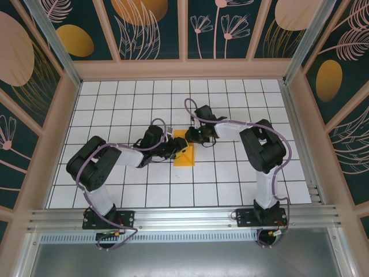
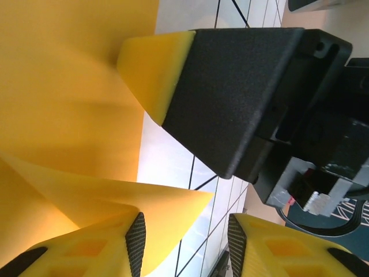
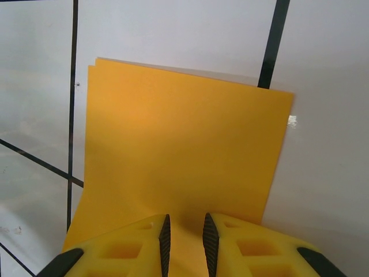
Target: Fold a paper plane with a square sheet of paper (pick it up from the middle)
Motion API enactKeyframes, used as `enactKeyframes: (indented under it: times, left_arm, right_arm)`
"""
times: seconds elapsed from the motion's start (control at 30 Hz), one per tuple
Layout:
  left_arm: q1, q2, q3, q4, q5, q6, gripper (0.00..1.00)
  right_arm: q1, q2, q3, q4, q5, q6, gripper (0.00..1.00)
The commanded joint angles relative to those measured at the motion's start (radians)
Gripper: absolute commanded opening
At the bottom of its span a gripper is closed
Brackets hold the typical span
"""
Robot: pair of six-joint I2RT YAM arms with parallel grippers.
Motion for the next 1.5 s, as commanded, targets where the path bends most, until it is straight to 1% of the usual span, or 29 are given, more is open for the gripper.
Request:
enactKeyframes:
  times: [0.0, 0.13, 0.2, 0.4, 0.57, 0.87, 0.97, 1.13, 1.47]
  left_arm:
    - [-0.004, 0.018, 0.018, 0.026, -0.012, 0.017, 0.44]
    - [-0.004, 0.027, 0.016, 0.004, -0.028, 0.029, 0.40]
    - [-0.004, 0.031, 0.016, -0.009, -0.036, 0.038, 0.38]
    - [-0.004, 0.046, 0.021, -0.027, -0.052, 0.043, 0.33]
    - [-0.005, 0.051, 0.025, -0.030, -0.051, 0.048, 0.31]
    - [-0.005, 0.050, 0.032, -0.030, -0.050, 0.048, 0.30]
    - [-0.004, 0.049, 0.032, -0.035, -0.050, 0.047, 0.29]
    - [-0.005, 0.051, 0.032, -0.035, -0.046, 0.048, 0.29]
    - [-0.004, 0.043, 0.030, -0.036, -0.043, 0.047, 0.29]
  right_arm:
    - [-0.022, 0.046, -0.027, -0.034, 0.001, 0.014, 0.26]
    - [-0.021, 0.024, -0.029, -0.013, -0.070, 0.014, 0.27]
    - [-0.055, 0.008, -0.025, 0.000, -0.106, 0.014, 0.27]
    - [-0.066, -0.043, -0.013, 0.048, -0.208, 0.029, 0.30]
    - [-0.067, -0.095, -0.043, 0.064, -0.234, 0.032, 0.33]
    - [-0.069, -0.187, -0.137, 0.013, -0.234, -0.031, 0.36]
    - [-0.068, -0.202, -0.163, 0.006, -0.264, -0.054, 0.35]
    - [-0.067, -0.192, -0.172, -0.004, -0.268, -0.067, 0.35]
    - [-0.057, -0.153, -0.166, 0.015, -0.310, -0.078, 0.24]
